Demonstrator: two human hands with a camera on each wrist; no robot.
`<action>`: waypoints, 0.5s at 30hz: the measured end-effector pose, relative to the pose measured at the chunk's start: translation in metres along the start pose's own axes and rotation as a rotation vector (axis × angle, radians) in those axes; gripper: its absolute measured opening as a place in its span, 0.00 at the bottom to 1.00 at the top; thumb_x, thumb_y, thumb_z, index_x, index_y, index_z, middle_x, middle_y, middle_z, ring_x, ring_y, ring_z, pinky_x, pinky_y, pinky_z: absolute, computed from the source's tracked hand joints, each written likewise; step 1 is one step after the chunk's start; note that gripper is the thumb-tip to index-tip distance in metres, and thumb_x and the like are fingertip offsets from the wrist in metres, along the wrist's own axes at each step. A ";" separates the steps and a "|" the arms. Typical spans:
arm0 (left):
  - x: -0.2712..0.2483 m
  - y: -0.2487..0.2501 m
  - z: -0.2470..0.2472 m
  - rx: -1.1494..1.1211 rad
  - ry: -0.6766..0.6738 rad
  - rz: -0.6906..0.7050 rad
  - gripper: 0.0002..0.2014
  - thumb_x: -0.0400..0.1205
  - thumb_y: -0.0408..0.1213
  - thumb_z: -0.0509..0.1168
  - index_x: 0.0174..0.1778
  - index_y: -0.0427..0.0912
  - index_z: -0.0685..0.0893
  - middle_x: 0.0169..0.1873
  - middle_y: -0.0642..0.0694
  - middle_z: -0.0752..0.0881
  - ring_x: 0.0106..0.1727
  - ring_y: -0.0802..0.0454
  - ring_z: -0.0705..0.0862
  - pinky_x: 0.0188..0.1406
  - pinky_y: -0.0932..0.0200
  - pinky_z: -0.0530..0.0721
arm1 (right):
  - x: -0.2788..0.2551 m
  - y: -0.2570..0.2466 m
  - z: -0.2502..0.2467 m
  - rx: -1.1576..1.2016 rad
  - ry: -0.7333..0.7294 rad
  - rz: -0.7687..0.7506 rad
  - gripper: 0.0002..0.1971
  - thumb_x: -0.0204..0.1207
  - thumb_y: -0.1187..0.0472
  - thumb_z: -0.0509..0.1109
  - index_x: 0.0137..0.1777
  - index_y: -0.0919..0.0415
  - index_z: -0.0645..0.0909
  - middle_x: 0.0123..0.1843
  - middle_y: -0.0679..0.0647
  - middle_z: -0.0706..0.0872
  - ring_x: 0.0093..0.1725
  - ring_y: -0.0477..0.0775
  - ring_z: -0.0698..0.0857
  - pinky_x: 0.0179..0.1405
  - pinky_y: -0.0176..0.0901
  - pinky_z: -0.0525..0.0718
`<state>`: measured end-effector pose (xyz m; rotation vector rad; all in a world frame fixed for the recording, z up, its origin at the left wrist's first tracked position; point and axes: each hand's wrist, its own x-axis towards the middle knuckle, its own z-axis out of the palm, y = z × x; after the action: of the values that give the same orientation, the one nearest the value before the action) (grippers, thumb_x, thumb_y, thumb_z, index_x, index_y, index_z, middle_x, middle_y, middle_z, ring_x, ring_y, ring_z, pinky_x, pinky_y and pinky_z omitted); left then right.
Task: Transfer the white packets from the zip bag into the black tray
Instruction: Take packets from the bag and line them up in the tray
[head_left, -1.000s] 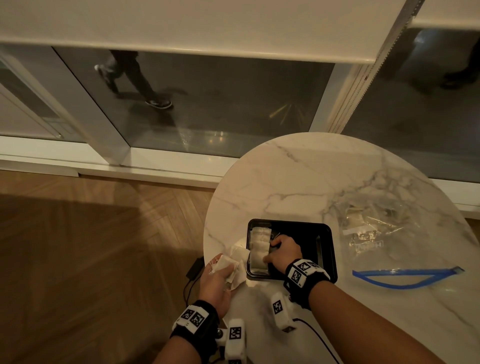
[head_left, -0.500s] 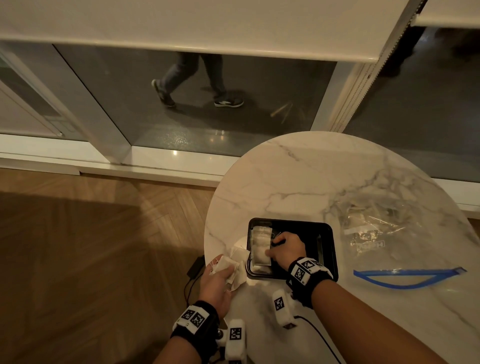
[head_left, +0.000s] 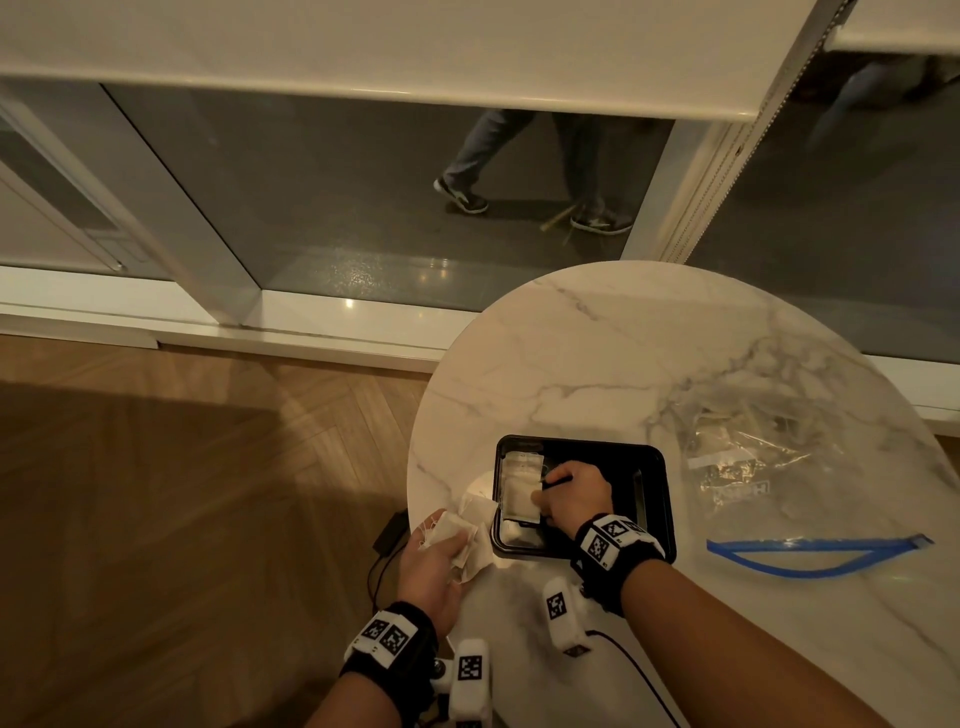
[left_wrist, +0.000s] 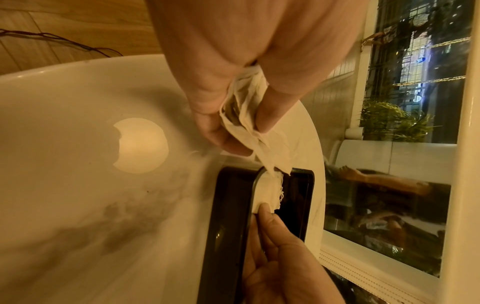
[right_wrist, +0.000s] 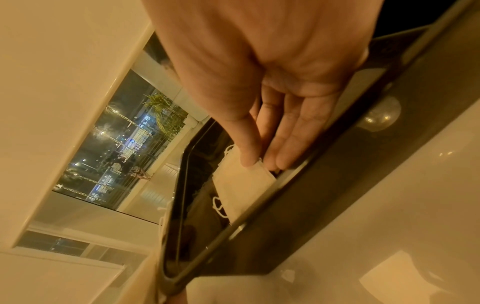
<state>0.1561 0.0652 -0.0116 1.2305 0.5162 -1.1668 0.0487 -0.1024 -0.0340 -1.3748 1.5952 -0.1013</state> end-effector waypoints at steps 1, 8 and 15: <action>0.000 0.000 0.000 0.008 0.005 0.000 0.20 0.82 0.18 0.64 0.65 0.43 0.81 0.55 0.32 0.87 0.52 0.36 0.88 0.41 0.45 0.87 | 0.000 0.000 0.001 -0.007 -0.005 -0.001 0.13 0.58 0.63 0.84 0.36 0.52 0.84 0.37 0.54 0.90 0.38 0.56 0.90 0.41 0.56 0.93; 0.001 -0.001 0.001 0.011 0.007 0.005 0.20 0.82 0.18 0.63 0.67 0.41 0.81 0.57 0.32 0.87 0.55 0.35 0.87 0.54 0.39 0.86 | 0.004 0.000 0.007 -0.061 -0.023 -0.026 0.12 0.60 0.55 0.86 0.35 0.52 0.84 0.36 0.50 0.89 0.37 0.53 0.89 0.42 0.54 0.92; -0.003 0.001 0.003 0.007 -0.006 -0.007 0.19 0.82 0.17 0.63 0.65 0.41 0.82 0.56 0.31 0.87 0.55 0.35 0.87 0.44 0.43 0.87 | 0.006 0.004 0.009 -0.050 -0.016 -0.031 0.11 0.62 0.55 0.85 0.35 0.52 0.84 0.36 0.51 0.89 0.38 0.53 0.90 0.43 0.55 0.92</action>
<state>0.1548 0.0631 -0.0081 1.2318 0.5128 -1.1787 0.0529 -0.1013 -0.0443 -1.4357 1.5726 -0.0693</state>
